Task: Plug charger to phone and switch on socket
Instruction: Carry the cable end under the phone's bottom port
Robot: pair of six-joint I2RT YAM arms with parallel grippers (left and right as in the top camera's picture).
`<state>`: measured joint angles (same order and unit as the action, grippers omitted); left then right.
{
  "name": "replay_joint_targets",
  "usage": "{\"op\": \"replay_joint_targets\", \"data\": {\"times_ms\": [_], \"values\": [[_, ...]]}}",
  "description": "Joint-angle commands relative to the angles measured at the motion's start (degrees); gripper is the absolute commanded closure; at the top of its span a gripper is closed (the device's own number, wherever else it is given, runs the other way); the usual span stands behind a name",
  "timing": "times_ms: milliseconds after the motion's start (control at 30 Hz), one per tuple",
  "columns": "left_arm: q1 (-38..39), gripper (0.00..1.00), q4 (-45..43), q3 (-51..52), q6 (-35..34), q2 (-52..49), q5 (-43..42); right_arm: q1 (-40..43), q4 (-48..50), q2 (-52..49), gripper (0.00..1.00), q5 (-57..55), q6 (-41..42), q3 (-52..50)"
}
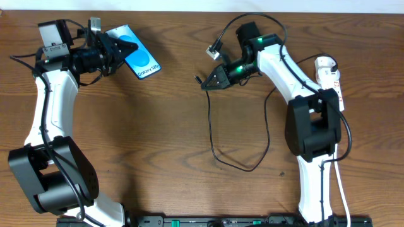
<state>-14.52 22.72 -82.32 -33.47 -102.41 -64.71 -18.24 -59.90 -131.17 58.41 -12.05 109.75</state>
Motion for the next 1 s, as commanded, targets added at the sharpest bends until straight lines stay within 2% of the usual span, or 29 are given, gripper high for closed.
{"op": "replay_joint_targets", "data": {"times_ms": [0, 267, 433, 700, 967], "values": [[-0.2, 0.93, -0.8, -1.0, 0.9, 1.3, -8.2, 1.2, -1.1, 7.6, 0.99, 1.1, -1.1, 0.1], [-0.2, 0.93, -0.9, -1.0, 0.9, 1.3, -13.4, 1.3, -4.7, 19.6, 0.98, -2.4, 0.3, -0.3], [-0.2, 0.93, -2.0, -1.0, 0.9, 1.3, -16.4, 1.3, -3.5, 25.6, 0.98, -2.6, 1.3, -7.0], [-0.1, 0.93, -7.3, -1.0, 0.9, 1.3, -22.2, -2.1, 16.2, 33.2, 0.99, -4.4, 16.8, -24.7], [0.1, 0.93, -7.6, -1.0, -1.6, 1.3, -23.3, -10.4, 26.1, 33.2, 0.99, -10.9, 27.2, -25.3]]}}
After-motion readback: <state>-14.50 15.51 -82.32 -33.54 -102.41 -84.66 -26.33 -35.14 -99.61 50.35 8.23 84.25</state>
